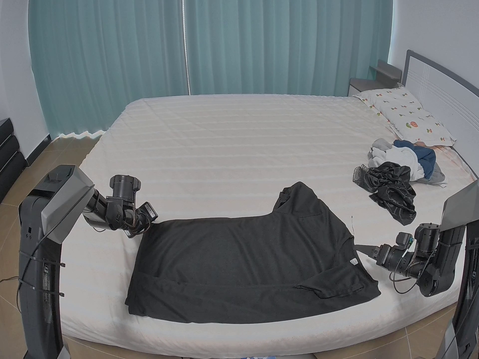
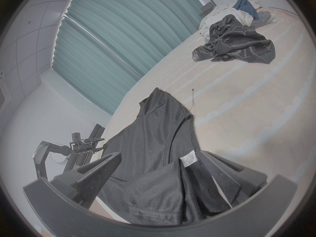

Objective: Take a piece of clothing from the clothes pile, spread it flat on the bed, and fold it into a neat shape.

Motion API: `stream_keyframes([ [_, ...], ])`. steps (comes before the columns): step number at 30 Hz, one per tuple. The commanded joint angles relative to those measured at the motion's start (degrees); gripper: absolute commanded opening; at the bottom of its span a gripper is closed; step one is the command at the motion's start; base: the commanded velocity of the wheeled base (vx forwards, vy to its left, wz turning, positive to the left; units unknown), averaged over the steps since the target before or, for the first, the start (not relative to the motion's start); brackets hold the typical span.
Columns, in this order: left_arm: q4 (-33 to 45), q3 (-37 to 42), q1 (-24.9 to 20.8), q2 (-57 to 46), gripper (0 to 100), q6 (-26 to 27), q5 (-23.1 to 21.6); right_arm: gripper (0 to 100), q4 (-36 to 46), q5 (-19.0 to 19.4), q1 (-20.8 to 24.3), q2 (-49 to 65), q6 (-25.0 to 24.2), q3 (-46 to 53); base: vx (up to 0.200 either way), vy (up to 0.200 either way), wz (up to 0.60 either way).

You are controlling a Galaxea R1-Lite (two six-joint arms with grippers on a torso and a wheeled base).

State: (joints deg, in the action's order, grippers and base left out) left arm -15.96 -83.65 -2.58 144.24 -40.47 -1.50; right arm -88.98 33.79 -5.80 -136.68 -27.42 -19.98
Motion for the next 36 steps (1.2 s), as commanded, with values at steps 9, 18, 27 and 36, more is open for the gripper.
stream_keyframes([
  [9,0.1,1.7,1.6,-3.4,0,-4.8,0.5,100,11.1,-12.3,5.5,0.5,-0.1,-16.6,0.000,0.000,0.00],
  [18,-0.3,5.3,2.8,-6.0,0,-5.2,0.5,100,33.3,-17.4,8.7,-2.6,0.5,-39.3,0.000,0.000,0.00],
  [27,-0.4,7.3,2.9,-6.2,0,-5.4,0.4,100,48.0,-17.8,9.8,-7.8,4.9,-55.7,0.000,0.000,0.00],
  [36,-0.5,9.5,2.8,-7.1,0,-5.4,0.2,100,52.5,-21.8,12.9,-18.4,8.4,-70.7,0.000,0.000,0.00],
])
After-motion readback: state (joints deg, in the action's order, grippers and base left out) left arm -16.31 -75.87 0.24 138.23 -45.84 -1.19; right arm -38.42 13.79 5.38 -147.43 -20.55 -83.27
